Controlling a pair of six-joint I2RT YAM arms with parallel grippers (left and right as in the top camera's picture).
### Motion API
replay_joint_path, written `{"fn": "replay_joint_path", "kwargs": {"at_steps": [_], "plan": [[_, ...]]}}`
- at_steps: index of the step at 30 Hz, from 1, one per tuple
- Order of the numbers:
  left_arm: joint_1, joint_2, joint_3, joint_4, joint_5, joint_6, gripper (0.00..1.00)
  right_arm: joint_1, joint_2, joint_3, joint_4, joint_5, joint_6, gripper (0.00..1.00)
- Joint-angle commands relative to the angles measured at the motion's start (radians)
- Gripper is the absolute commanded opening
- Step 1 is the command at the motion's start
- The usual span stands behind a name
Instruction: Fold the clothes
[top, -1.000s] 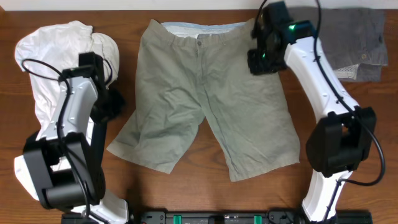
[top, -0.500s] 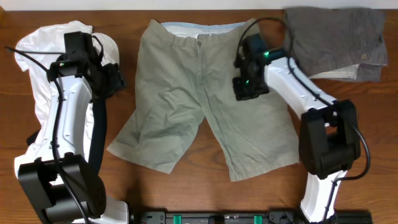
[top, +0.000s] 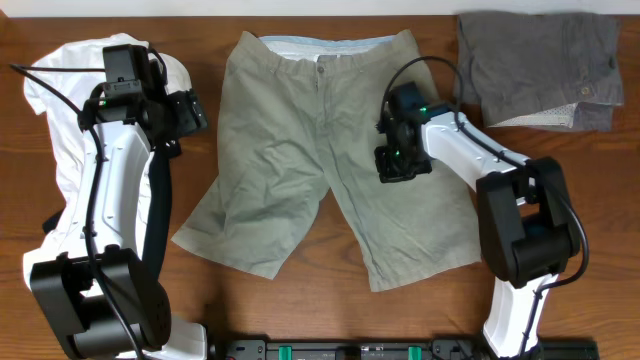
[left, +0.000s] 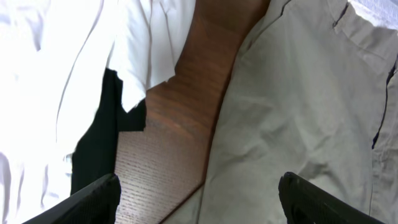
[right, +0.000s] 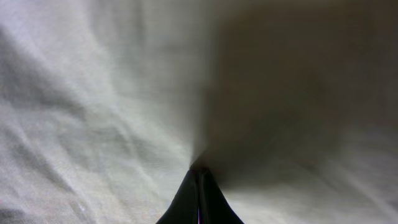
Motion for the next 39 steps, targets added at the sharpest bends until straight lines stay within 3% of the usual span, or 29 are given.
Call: {"fn": "replay_joint_path", "kwargs": {"at_steps": [1, 16, 22, 28, 34, 37, 39], "plan": [[0.0, 0.004, 0.009, 0.013, 0.003, 0.037, 0.83, -0.042, 0.007, -0.024, 0.002, 0.012, 0.04, 0.01], [-0.066, 0.137, 0.009, 0.166, 0.003, 0.129, 0.83, -0.245, 0.007, -0.048, 0.031, 0.074, 0.054, 0.02], [-0.119, 0.229, 0.009, 0.297, 0.002, 0.181, 0.88, -0.281, -0.001, 0.023, 0.009, -0.099, -0.058, 0.05], [-0.15, 0.323, 0.009, 0.461, 0.003, 0.18, 0.99, -0.251, -0.097, 0.156, -0.058, -0.216, -0.134, 0.27], [-0.153, 0.413, 0.009, 0.54, 0.003, 0.18, 1.0, -0.191, -0.254, 0.222, -0.087, -0.216, -0.142, 0.47], [-0.154, 0.439, 0.009, 0.543, 0.006, 0.18, 0.91, -0.169, -0.323, 0.222, -0.08, -0.196, -0.141, 0.51], [-0.155, 0.442, 0.009, 0.535, 0.01, 0.179, 0.75, -0.156, -0.354, 0.222, -0.084, -0.174, -0.141, 0.54]]}}
